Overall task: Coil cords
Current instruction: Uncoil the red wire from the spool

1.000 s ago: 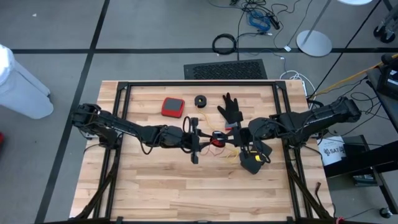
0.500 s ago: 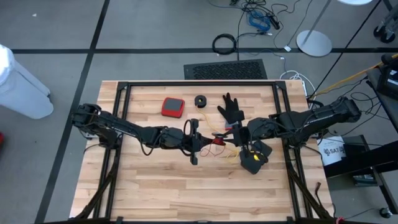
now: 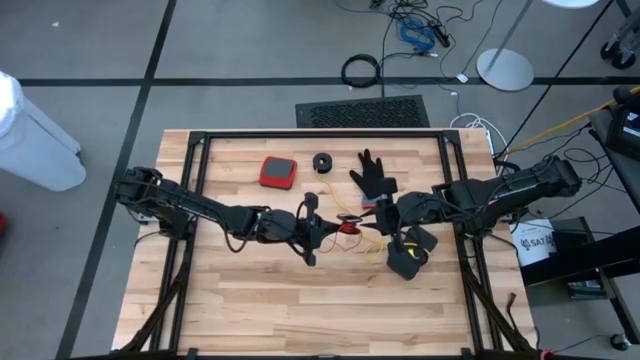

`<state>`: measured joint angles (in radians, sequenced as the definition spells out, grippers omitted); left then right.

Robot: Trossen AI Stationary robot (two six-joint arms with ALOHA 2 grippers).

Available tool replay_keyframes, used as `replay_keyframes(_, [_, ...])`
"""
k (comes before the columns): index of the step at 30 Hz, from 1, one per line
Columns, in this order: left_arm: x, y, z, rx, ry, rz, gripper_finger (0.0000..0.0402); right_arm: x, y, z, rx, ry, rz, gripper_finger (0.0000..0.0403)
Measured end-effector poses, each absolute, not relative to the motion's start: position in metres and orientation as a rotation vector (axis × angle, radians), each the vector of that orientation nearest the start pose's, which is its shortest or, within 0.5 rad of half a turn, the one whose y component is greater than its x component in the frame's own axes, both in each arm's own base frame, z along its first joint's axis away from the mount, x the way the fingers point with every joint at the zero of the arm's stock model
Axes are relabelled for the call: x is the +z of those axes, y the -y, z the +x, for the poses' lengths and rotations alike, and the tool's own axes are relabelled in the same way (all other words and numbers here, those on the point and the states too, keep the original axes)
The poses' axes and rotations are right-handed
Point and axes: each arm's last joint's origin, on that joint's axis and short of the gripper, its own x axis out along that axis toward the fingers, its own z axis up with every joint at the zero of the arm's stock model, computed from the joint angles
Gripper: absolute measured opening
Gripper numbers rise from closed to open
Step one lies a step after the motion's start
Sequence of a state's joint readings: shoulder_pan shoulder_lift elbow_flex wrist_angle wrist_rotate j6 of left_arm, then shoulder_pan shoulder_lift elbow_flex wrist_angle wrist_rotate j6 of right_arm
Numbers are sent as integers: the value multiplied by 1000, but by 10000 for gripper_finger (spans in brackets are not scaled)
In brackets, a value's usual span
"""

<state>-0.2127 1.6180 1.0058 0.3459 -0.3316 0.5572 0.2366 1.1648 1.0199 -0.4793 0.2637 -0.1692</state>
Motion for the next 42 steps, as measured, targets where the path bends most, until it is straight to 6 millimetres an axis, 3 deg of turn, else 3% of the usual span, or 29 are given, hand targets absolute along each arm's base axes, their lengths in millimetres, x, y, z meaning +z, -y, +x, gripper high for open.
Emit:
replay_keyframes(14, [251, 69, 353, 13, -271, 647, 0, 316, -50, 241, 9, -587, -326, 74])
replay_keyframes(21, [252, 69, 353, 4, -259, 642, 0, 315, -51, 245, 17, -565, -346, 42])
replay_keyframes(29, [248, 70, 352, -17, -290, 646, 0, 299, -54, 260, 28, -629, -391, 6])
replay_keyframes(39, [247, 69, 352, 5, -300, 631, 0, 299, -53, 261, -29, -627, -429, 1])
replay_keyframes(42, [248, 67, 352, 76, -314, 611, 18, 299, -51, 261, -85, -628, -446, 0])
